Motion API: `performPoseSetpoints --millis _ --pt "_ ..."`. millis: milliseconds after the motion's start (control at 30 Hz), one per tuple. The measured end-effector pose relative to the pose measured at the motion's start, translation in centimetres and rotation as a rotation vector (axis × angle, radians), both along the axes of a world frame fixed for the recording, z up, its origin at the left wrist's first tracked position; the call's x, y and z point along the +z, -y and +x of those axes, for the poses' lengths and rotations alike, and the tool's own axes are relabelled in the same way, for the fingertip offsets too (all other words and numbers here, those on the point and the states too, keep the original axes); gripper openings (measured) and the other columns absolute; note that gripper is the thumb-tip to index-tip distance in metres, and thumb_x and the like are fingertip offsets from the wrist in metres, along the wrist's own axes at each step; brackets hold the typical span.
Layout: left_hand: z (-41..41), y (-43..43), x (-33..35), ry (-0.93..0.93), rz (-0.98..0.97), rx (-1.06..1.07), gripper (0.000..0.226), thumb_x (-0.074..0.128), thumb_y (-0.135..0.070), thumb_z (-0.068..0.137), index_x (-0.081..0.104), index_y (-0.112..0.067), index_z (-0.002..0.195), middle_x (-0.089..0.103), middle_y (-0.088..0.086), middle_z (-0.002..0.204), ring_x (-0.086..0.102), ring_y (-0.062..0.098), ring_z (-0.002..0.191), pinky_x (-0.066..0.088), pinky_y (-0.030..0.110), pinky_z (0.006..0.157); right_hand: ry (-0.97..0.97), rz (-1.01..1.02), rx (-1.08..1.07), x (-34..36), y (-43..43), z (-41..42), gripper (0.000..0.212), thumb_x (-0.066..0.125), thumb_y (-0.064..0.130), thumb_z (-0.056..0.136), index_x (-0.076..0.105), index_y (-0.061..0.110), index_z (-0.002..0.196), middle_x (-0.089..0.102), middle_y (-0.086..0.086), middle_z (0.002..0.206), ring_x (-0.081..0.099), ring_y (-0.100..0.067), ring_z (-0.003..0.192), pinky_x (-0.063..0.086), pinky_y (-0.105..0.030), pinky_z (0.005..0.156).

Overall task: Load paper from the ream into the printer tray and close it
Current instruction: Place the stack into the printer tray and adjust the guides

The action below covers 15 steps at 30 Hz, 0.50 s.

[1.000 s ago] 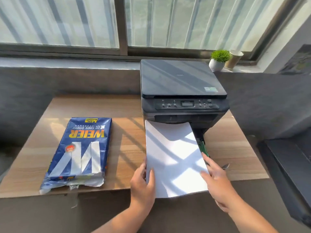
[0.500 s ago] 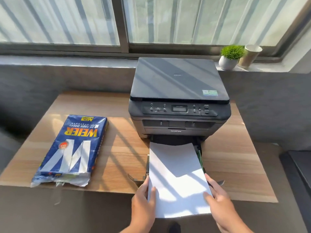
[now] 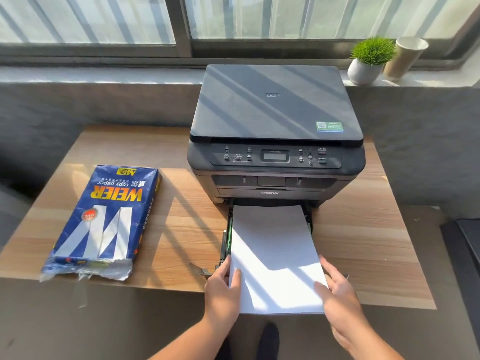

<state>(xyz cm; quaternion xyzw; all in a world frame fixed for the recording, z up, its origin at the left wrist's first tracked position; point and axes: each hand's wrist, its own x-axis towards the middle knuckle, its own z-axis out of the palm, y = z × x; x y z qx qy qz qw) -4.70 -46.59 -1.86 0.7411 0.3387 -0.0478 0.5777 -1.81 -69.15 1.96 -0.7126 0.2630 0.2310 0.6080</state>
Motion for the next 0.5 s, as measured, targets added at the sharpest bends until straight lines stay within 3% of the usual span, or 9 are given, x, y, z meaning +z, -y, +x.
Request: performPoseSetpoints --millis 167,233,300,400,500 --pt "0.6 0.0 -0.6 -0.038 -0.022 0.035 0.05 0.063 -0.016 0.093 0.05 -0.008 0.14 0.063 -0.002 0.134 0.06 0.017 0.123 0.045 0.043 0.11 -0.001 0.021 -0.01 -0.1 0.0 0.4 0.063 0.048 -0.01 0.093 0.042 0.021 0.147 0.064 -0.002 0.133 0.065 -0.023 0.115 0.048 -0.026 0.086" --pt "0.7 0.0 -0.8 -0.037 -0.026 0.045 0.048 0.064 -0.016 0.092 0.053 -0.008 0.138 0.067 -0.002 0.128 0.063 0.016 0.118 0.046 0.041 0.108 0.002 0.021 -0.017 -0.3 -0.2 0.7 0.062 0.046 -0.01 0.093 0.042 0.02 0.147 0.062 -0.001 0.135 0.062 -0.022 0.117 0.046 -0.028 0.092" --pt "0.7 -0.1 -0.9 -0.035 -0.033 0.052 0.045 0.063 -0.014 0.093 0.055 -0.008 0.137 0.071 -0.008 0.113 0.066 0.008 0.105 0.05 0.03 0.102 0.003 0.004 -0.022 -0.5 -0.3 1.2 0.061 0.045 -0.01 0.093 0.043 0.019 0.147 0.058 0.002 0.14 0.057 -0.019 0.123 0.04 -0.032 0.103" --pt "0.6 -0.2 -0.8 -0.031 -0.033 0.045 0.042 0.06 -0.011 0.094 0.054 -0.007 0.135 0.06 -0.024 0.083 0.059 -0.003 0.072 0.047 0.005 0.07 0.022 -0.021 -0.023 -0.6 -0.7 2.2 0.06 0.043 -0.011 0.093 0.044 0.018 0.146 0.059 0.006 0.133 0.053 -0.014 0.124 0.035 -0.03 0.107" --pt "0.5 -0.3 -0.1 -0.018 -0.033 0.04 0.04 0.06 -0.011 0.095 0.056 -0.006 0.135 0.06 -0.027 0.087 0.059 -0.011 0.071 0.041 -0.002 0.065 0.013 -0.07 -0.046 -1.1 -1.3 3.7 0.059 0.045 -0.008 0.092 0.047 0.02 0.144 0.064 0.006 0.127 0.057 -0.019 0.121 0.039 -0.036 0.11"
